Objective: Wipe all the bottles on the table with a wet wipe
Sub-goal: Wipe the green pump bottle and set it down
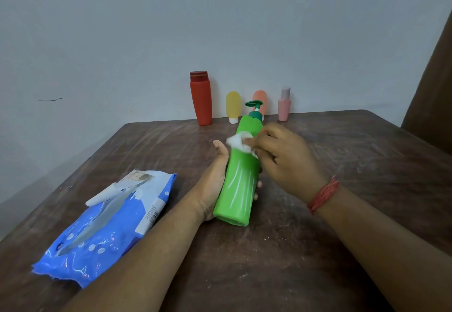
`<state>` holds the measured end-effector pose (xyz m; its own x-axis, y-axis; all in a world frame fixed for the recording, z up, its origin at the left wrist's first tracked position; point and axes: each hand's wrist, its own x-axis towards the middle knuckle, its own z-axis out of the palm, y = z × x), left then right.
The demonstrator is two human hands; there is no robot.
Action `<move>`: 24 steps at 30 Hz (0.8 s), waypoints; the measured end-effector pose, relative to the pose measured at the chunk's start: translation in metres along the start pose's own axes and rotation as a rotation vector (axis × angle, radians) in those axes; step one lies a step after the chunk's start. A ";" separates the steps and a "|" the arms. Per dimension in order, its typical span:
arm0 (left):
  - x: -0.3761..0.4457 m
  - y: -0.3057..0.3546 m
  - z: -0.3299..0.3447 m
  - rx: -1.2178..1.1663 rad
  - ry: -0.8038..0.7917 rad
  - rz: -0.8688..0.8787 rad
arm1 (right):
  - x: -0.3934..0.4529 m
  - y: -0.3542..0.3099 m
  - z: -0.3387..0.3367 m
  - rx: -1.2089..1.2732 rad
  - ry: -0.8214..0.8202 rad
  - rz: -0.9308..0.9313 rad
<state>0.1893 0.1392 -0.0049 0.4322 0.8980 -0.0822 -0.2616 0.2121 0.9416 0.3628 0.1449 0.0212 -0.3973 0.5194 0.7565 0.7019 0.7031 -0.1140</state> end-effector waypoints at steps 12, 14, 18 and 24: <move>0.000 0.001 0.000 -0.041 0.027 0.065 | -0.003 -0.007 0.007 -0.002 -0.059 -0.077; 0.001 0.001 -0.001 -0.037 0.040 0.072 | -0.002 -0.008 0.004 -0.005 -0.066 -0.026; 0.002 -0.001 -0.004 -0.071 0.027 0.039 | -0.014 -0.012 -0.004 0.017 -0.194 -0.120; 0.005 -0.006 -0.002 -0.021 -0.023 0.052 | -0.045 0.010 -0.012 0.110 -0.290 0.024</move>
<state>0.1918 0.1431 -0.0115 0.4369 0.8992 -0.0255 -0.3025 0.1735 0.9372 0.3944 0.1224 -0.0064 -0.5447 0.6423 0.5391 0.6514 0.7290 -0.2104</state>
